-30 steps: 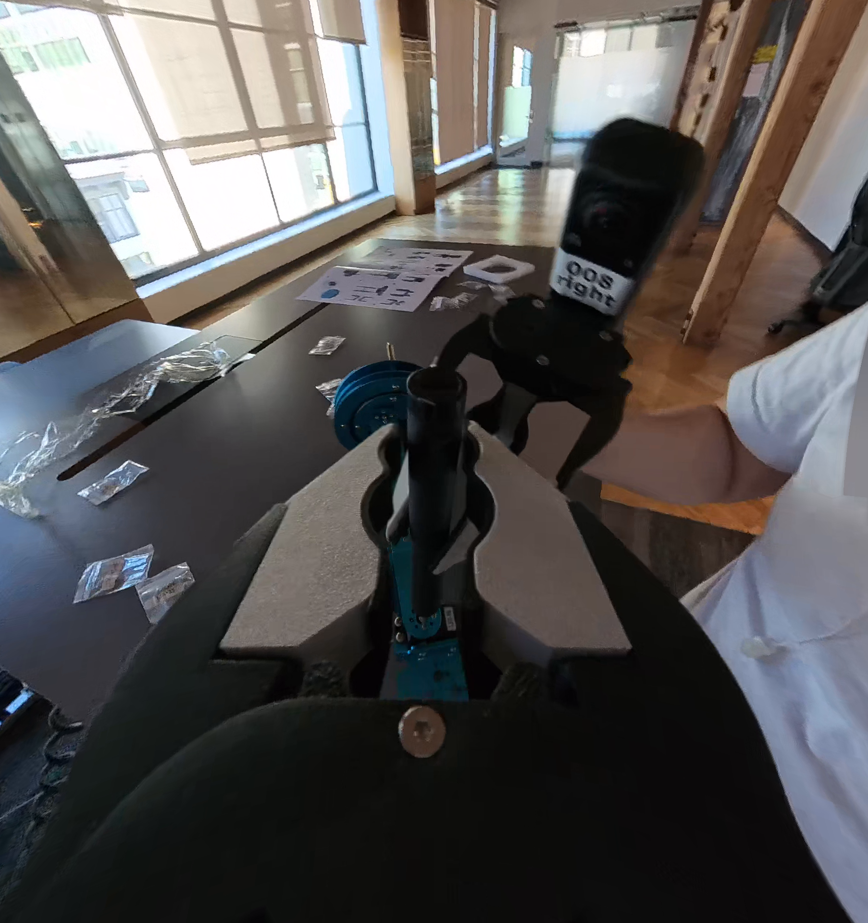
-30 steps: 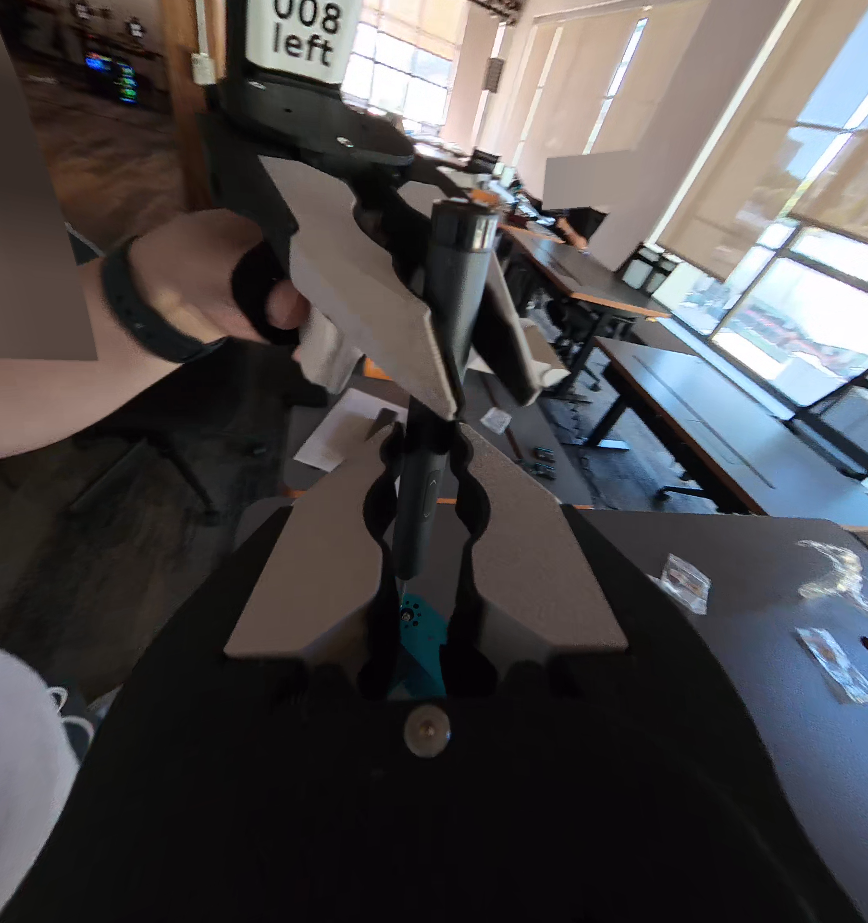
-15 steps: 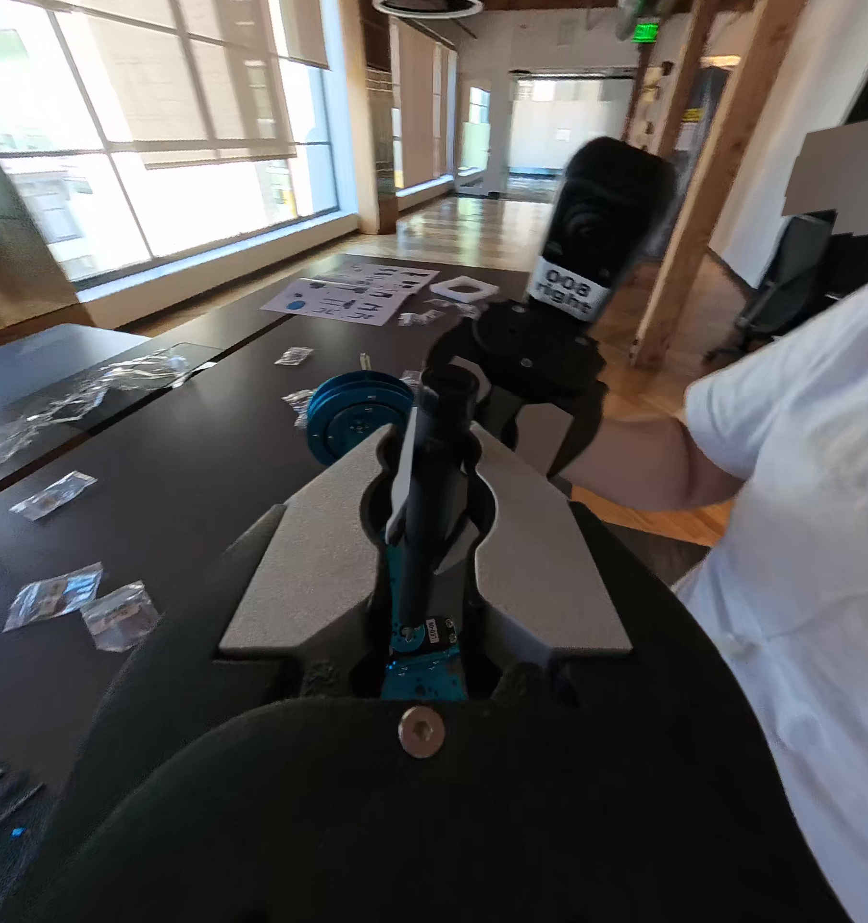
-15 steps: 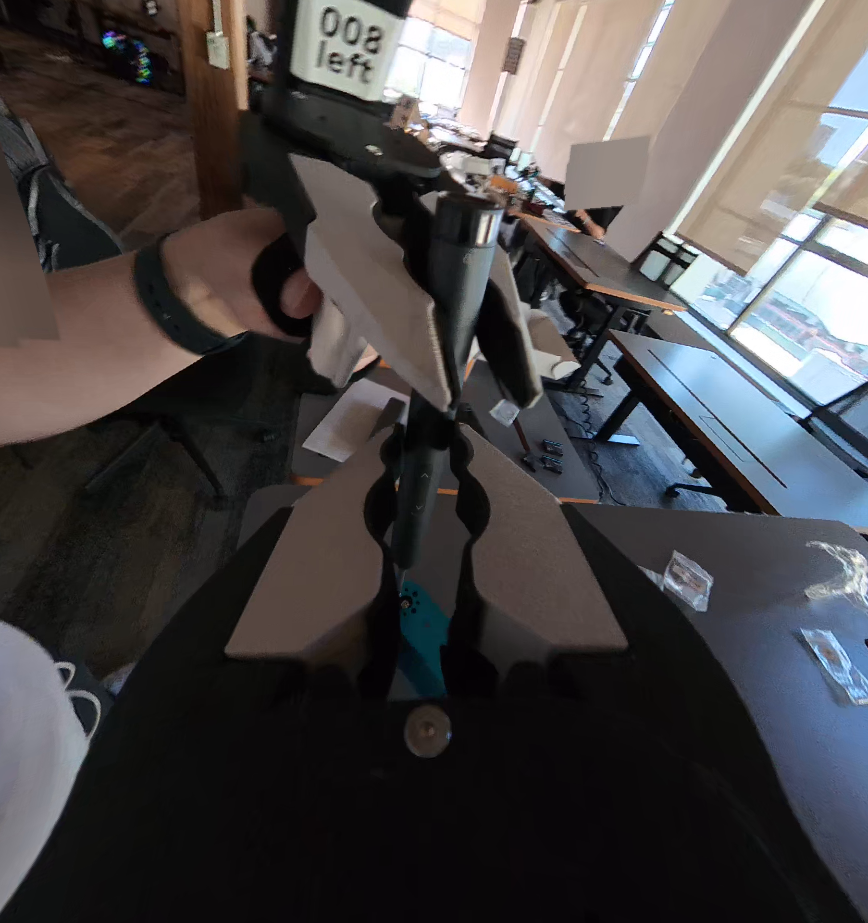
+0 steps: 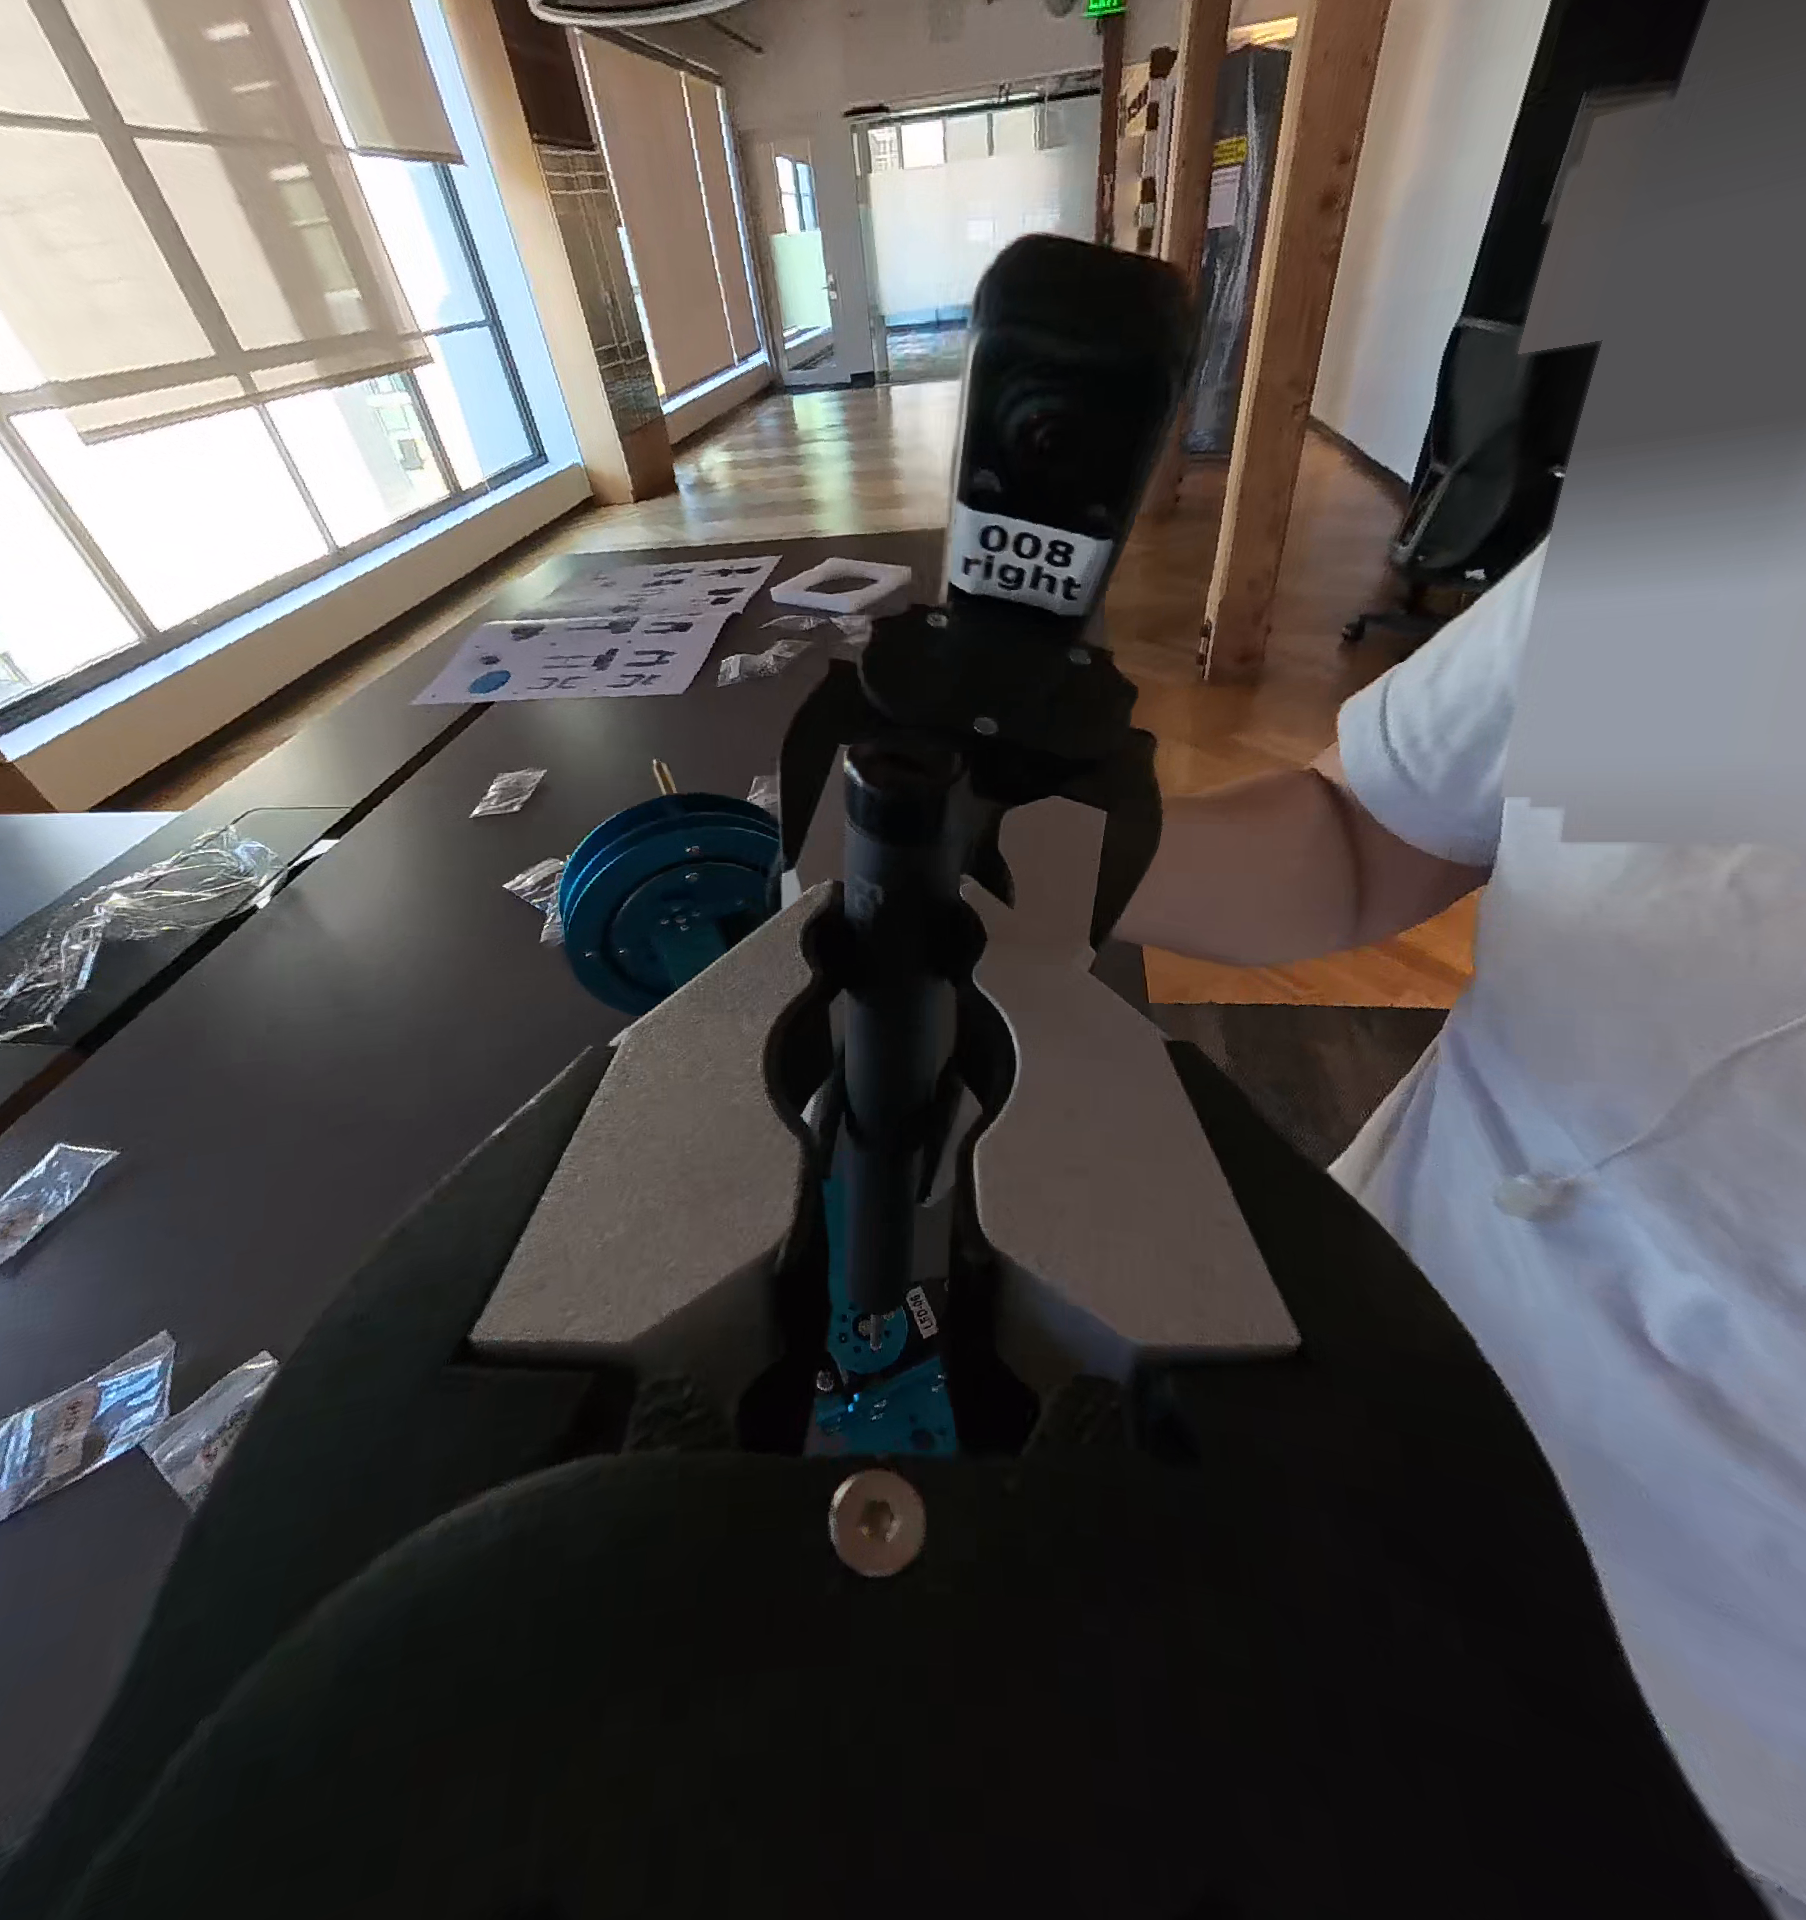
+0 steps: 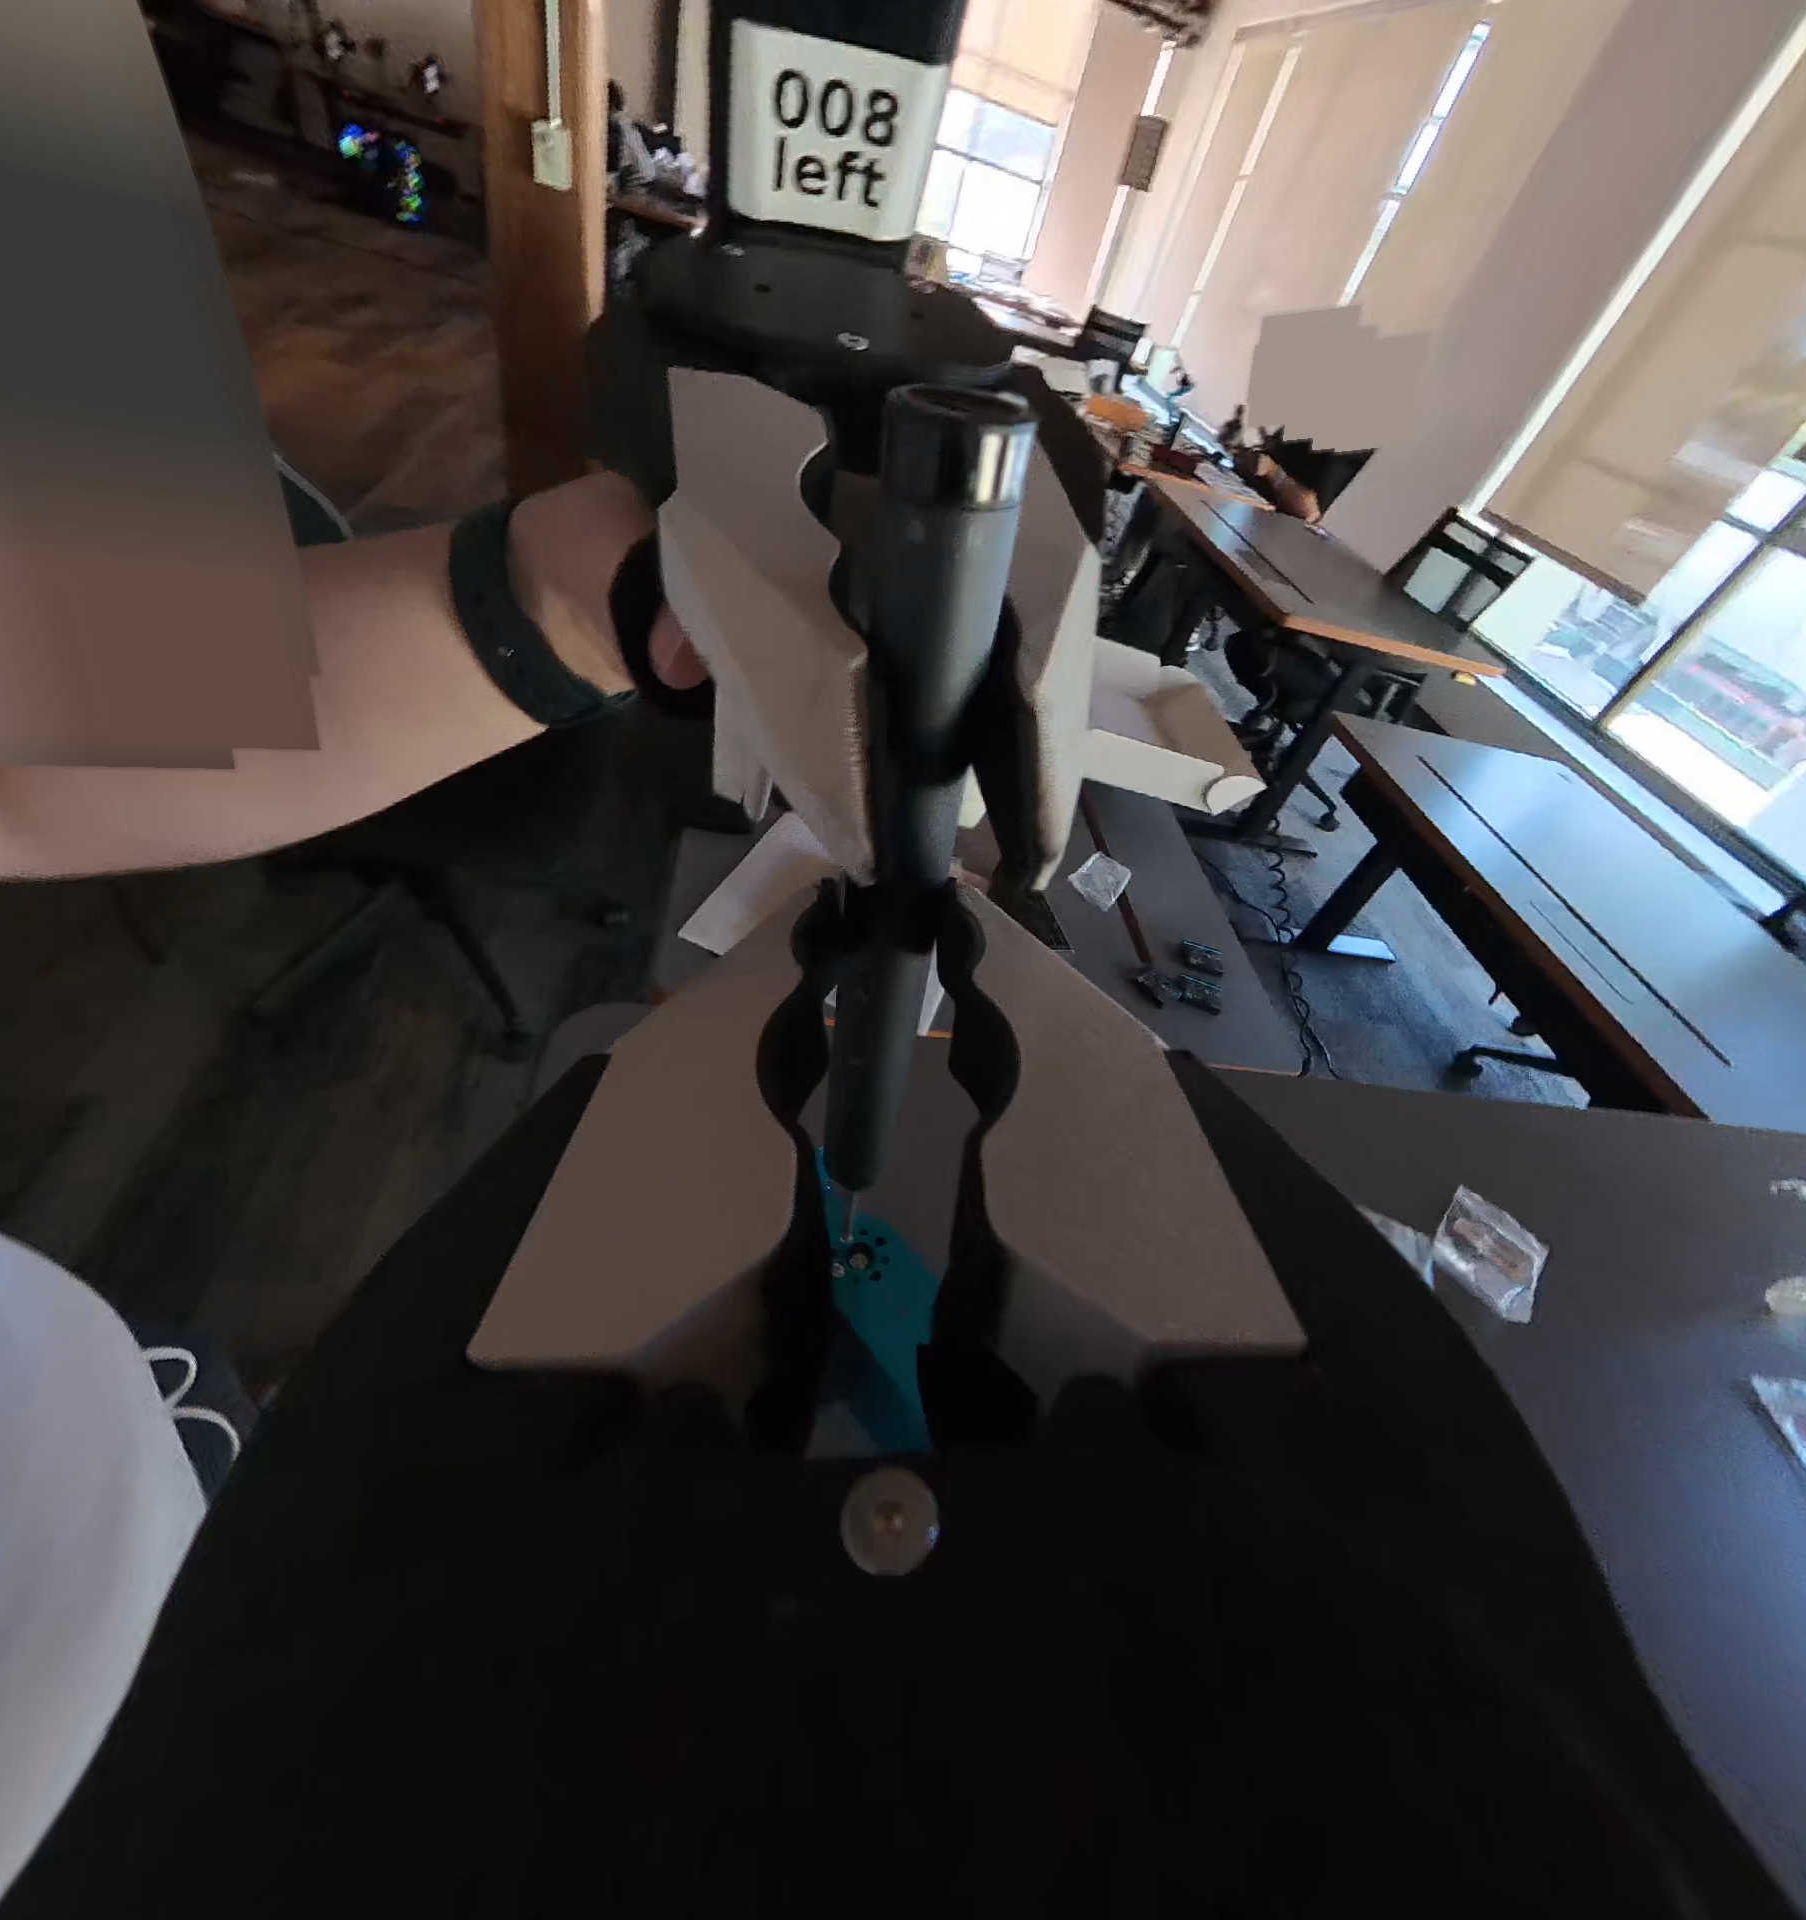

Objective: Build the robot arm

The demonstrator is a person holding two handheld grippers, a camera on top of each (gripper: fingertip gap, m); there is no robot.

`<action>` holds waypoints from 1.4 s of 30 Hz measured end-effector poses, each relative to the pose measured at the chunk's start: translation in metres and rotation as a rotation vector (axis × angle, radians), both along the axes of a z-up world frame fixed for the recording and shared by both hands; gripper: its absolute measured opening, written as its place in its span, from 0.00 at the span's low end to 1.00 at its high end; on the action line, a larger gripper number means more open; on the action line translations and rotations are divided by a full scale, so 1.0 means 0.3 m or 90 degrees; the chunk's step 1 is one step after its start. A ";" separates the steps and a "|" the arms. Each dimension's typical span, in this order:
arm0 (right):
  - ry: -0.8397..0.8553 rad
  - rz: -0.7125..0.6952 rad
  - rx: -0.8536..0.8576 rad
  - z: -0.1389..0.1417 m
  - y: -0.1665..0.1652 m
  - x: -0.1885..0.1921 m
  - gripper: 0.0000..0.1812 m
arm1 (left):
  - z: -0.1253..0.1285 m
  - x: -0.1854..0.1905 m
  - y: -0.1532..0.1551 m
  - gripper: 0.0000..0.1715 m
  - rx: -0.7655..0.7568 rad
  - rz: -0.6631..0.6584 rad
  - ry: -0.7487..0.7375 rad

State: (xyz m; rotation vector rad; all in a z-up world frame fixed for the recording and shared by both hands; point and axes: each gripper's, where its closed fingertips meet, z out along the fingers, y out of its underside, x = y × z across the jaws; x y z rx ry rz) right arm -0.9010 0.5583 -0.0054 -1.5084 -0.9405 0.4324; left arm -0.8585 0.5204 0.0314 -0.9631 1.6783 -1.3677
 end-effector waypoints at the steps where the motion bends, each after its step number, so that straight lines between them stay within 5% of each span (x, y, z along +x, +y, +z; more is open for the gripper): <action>1: 0.012 -0.015 -0.005 0.000 0.003 -0.002 0.10 | 0.001 -0.002 0.006 0.10 -0.008 0.014 -0.003; 4: 0.023 -0.068 0.008 0.000 0.010 -0.004 0.10 | 0.018 -0.006 0.008 0.19 -0.006 0.087 -0.023; 7: 0.023 -0.103 0.008 -0.003 0.008 -0.013 0.10 | 0.020 0.005 0.025 0.06 0.062 0.177 -0.029; 14: -0.020 -0.012 -0.023 -0.003 -0.009 -0.019 0.10 | 0.002 0.004 -0.007 0.05 0.076 0.072 0.044; 19: -0.001 -0.062 -0.041 -0.001 0.017 -0.004 0.09 | 0.007 0.010 0.010 0.06 0.038 0.023 0.059; 23: 0.037 -0.177 -0.014 0.004 0.021 0.019 0.10 | -0.002 0.017 0.047 0.20 0.029 0.134 0.062; 26: 0.051 -0.213 0.000 0.004 0.014 0.026 0.10 | -0.004 0.015 0.029 0.09 0.078 0.162 0.035; 31: -0.010 -0.082 -0.017 -0.004 -0.002 0.004 0.15 | -0.012 -0.001 0.022 0.09 0.078 0.085 0.073; 35: -0.037 -0.033 -0.028 -0.005 0.003 0.003 0.10 | -0.012 -0.013 0.011 0.09 0.078 0.008 0.071; 40: -0.002 -0.184 -0.014 -0.004 0.022 0.027 0.10 | 0.004 0.001 0.020 0.20 0.075 0.087 0.056; 42: 0.007 -0.224 -0.005 -0.006 0.015 0.030 0.10 | 0.008 0.006 0.031 0.13 0.102 0.139 0.046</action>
